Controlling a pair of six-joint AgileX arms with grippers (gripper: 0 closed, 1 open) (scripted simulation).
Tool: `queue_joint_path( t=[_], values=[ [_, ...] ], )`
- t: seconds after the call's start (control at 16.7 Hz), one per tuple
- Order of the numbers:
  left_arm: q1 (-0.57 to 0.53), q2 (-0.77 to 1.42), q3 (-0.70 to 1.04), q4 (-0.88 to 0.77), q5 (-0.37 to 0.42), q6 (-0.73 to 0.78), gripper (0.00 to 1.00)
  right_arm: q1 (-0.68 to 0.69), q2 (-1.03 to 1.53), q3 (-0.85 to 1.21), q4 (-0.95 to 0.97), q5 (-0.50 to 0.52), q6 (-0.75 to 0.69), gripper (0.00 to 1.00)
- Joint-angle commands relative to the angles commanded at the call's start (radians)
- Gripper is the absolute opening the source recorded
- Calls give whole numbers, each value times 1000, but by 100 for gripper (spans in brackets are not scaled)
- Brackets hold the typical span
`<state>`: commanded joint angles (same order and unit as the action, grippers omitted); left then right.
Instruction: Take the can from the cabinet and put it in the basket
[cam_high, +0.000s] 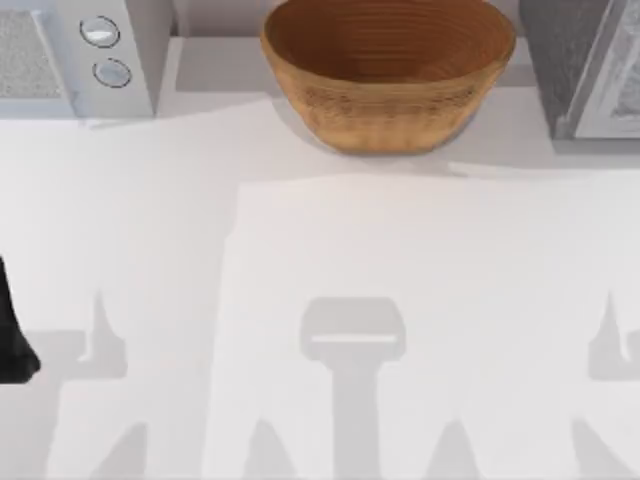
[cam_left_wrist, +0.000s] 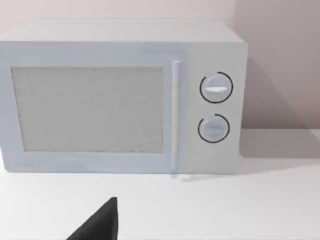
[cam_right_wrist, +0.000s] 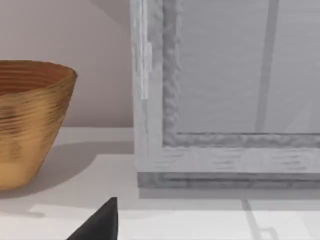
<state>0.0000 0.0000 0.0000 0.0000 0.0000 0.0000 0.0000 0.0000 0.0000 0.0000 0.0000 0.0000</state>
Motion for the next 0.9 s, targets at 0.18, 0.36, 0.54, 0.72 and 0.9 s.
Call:
queue_joint_path(
  t=[0.18, 0.36, 0.54, 0.72, 0.9],
  values=[
    [0, 0, 0, 0, 0, 0, 100, 2, 9, 11, -2, 1, 0, 100],
    [0, 0, 0, 0, 0, 0, 100, 15, 89, 106, -25, 12, 1, 100],
    [0, 0, 0, 0, 0, 0, 100, 36, 238, 291, -70, 34, 2, 100],
    [0, 0, 0, 0, 0, 0, 100, 63, 434, 541, -133, 64, 3, 100],
    [0, 0, 0, 0, 0, 0, 100, 91, 653, 825, -203, 97, 5, 100]
  ],
)
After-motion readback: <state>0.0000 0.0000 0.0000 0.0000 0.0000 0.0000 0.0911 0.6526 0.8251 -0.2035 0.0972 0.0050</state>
